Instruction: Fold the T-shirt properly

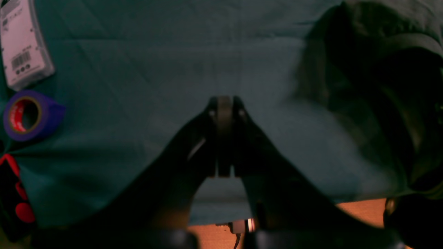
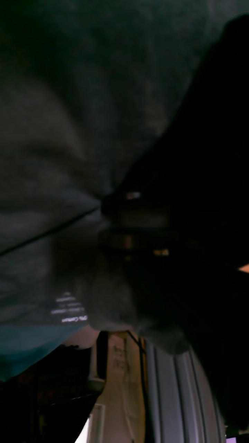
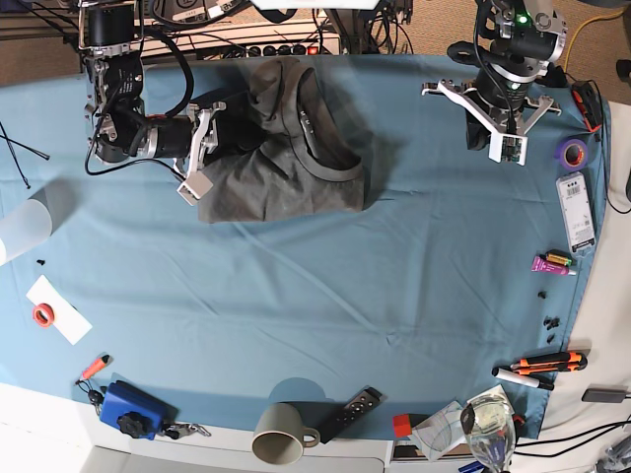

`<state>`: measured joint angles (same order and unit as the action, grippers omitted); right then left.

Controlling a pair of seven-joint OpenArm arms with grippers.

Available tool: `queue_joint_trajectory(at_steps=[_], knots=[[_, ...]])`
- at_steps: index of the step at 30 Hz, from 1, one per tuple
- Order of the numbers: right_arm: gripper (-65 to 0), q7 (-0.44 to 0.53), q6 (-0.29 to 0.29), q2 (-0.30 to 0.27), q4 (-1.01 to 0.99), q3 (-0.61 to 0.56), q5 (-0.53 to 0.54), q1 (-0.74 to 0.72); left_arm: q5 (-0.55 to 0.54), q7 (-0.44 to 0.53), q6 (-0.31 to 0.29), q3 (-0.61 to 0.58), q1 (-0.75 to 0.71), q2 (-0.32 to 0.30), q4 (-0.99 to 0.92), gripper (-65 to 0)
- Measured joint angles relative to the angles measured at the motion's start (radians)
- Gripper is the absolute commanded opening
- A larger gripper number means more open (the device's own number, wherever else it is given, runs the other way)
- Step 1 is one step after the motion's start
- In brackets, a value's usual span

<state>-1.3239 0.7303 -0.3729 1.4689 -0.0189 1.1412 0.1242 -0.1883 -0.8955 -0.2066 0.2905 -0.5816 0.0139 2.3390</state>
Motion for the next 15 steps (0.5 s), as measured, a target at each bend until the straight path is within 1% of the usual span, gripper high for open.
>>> queue_joint_trajectory(at_steps=[2,4,6,8,12,14,15], knots=[[-52.1,-0.013,-0.006,0.006,0.026,0.024,0.001,0.005,0.020,0.000,0.000,0.000,0.000,0.000,0.000,-65.0],[-52.1,-0.047,-0.020,0.011,0.068,0.059,0.000,0.013,0.049,0.000,0.000,0.000,0.000,0.000,0.000,-65.0],[-52.1,-0.084,-0.031,0.011,0.127,0.114,-0.020,0.022,0.048,0.001,0.000,0.000,0.000,0.000,0.000,-65.0],[-52.1,-0.098,-0.034,0.010,0.206,0.190,-0.057,0.026,0.047,0.000,0.000,0.000,0.000,0.000,0.000,-65.0],[-52.1,-0.086,-0.032,0.005,0.402,0.332,-0.052,0.017,0.068,0.001,0.000,0.000,0.000,0.000,0.000,-65.0],[-52.1,-0.078,-0.033,0.005,0.462,0.389,-0.041,0.031,0.079,-0.001,0.000,0.000,0.000,0.000,0.000,-65.0],[-52.1,-0.078,-0.033,0.005,0.477,0.413,-0.042,0.052,0.087,-0.021,0.000,0.001,0.000,0.000,0.000,-65.0]])
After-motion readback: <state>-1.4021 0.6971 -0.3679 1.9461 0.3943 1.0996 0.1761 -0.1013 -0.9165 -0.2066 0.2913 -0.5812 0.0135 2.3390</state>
